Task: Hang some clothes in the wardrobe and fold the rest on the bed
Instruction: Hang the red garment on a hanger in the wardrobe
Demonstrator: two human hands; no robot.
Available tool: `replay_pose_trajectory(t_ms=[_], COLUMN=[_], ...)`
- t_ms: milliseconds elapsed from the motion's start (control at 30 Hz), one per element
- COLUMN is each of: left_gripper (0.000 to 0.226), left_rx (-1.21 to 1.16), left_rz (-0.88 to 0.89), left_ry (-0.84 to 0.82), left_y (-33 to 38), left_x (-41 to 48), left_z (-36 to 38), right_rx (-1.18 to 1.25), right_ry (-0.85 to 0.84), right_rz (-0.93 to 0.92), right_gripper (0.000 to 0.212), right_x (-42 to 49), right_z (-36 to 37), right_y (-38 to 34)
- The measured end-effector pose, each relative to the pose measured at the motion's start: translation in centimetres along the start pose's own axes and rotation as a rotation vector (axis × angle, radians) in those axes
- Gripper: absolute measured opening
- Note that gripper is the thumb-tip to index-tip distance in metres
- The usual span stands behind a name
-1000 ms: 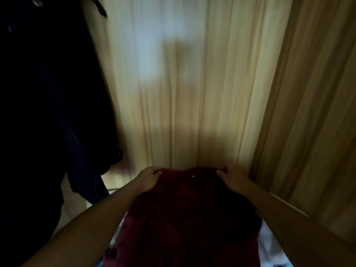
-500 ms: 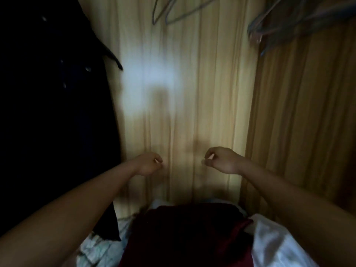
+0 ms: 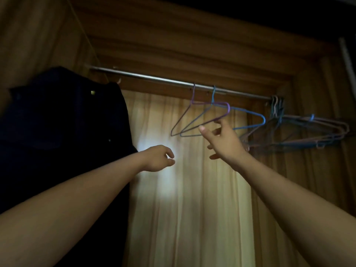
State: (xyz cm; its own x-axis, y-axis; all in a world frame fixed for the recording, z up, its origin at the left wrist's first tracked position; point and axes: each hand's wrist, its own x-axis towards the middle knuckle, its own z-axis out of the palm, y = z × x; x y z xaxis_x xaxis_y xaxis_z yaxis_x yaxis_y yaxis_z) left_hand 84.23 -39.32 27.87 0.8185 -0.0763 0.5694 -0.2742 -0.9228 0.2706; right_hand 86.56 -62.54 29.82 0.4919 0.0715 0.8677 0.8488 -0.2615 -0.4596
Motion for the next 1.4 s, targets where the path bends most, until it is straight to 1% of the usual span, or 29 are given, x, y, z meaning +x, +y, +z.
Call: replay_pose_trajectory(t_ms=[100,167,233,300,400,600,700,767,833,867,900,933,967,1000,1033,1100,1200,1267,1300,1333,1367,1400], left_gripper=[0.048,0.06,0.068,0.071,0.073,0.08,0.082,0.094,0.105,0.109,0.107,0.094,0.071,0.047,0.032,0.022,0.017,0.017,0.017,0.017,0.015,0.014], left_rx=[-0.055,-0.072,-0.066,-0.059,-0.077,-0.168,-0.196,-0.23,-0.285,-0.361,-0.484,-0.647,-0.832,-0.969,-1.028,-1.091,-1.173,-1.166,-1.141,-1.101,-1.045,-0.982], left_rz=[-0.015,-0.019,-0.025,-0.021,-0.013,-0.006,-0.042,-0.083,-0.118,-0.138,-0.167,-0.194,-0.208,-0.216,-0.229,-0.272,-0.337,-0.401,-0.425,-0.441,-0.447,-0.447], left_ry=[0.046,0.061,0.069,0.085,0.12,0.217,0.307,0.3,0.226,0.17,0.108,0.038,-0.031,-0.078,-0.111,-0.188,-0.308,-0.334,-0.337,-0.341,-0.351,-0.367], left_y=[0.2,-0.1,-0.5,-1.0,-1.9,-4.4,-5.0,-4.9,-4.5,-4.3,-4.1,-4.2,-4.5,-5.0,-5.6,-6.9,-7.9,-8.2,-8.4,-8.7,-9.0,-9.2], left_x=[-0.3,-0.8,-1.2,-1.5,-1.4,-0.2,0.7,0.8,0.3,-0.2,-0.9,-1.6,-2.2,-2.8,-3.4,-4.6,-6.1,-7.1,-7.5,-8.1,-8.7,-9.4], left_z=[-2.2,-2.9,-3.6,-4.1,-4.7,-3.8,-2.8,-1.7,0.2,1.3,2.5,3.9,5.4,6.8,8.4,11.9,17.6,20.7,22.0,23.2,24.4,25.4], right_rx=[0.194,0.323,0.413,0.481,0.528,0.628,0.651,0.642,0.646,0.656,0.664,0.668,0.677,0.69,0.693,0.64,0.542,0.53,0.52,0.49,0.391,0.173], right_ry=[0.093,0.17,0.241,0.293,0.314,0.279,0.32,0.32,0.258,0.206,0.151,0.106,0.075,0.052,0.036,-0.01,-0.142,-0.254,-0.333,-0.43,-0.556,-0.742], right_rz=[0.031,0.061,0.043,0.009,0.009,-0.038,-0.015,0.018,0.07,0.106,0.153,0.211,0.274,0.344,0.418,0.545,0.724,0.833,0.879,0.918,0.936,0.903], right_gripper=[0.058,0.042,0.024,0.019,0.025,0.033,0.049,0.064,0.07,0.069,0.068,0.068,0.068,0.068,0.068,0.068,0.074,0.074,0.073,0.068,0.056,0.043], right_x=[2.2,3.7,4.9,5.7,6.8,7.3,6.3,5.1,3.3,2.2,1.0,-0.3,-1.8,-3.5,-5.2,-8.6,-13.4,-16.7,-18.4,-20.0,-21.9,-23.7], right_z=[0.7,1.3,1.7,1.8,1.4,-0.7,-1.3,-1.5,-1.2,-0.9,-0.6,-0.4,-0.1,0.0,0.2,0.9,2.5,3.4,3.5,3.4,3.4,3.2], right_y=[-3.3,-4.6,-5.3,-5.8,-6.2,-6.2,-5.2,-3.8,-1.6,-0.3,1.4,3.2,5.2,7.4,9.7,14.2,20.1,23.5,25.1,26.5,28.0,29.5])
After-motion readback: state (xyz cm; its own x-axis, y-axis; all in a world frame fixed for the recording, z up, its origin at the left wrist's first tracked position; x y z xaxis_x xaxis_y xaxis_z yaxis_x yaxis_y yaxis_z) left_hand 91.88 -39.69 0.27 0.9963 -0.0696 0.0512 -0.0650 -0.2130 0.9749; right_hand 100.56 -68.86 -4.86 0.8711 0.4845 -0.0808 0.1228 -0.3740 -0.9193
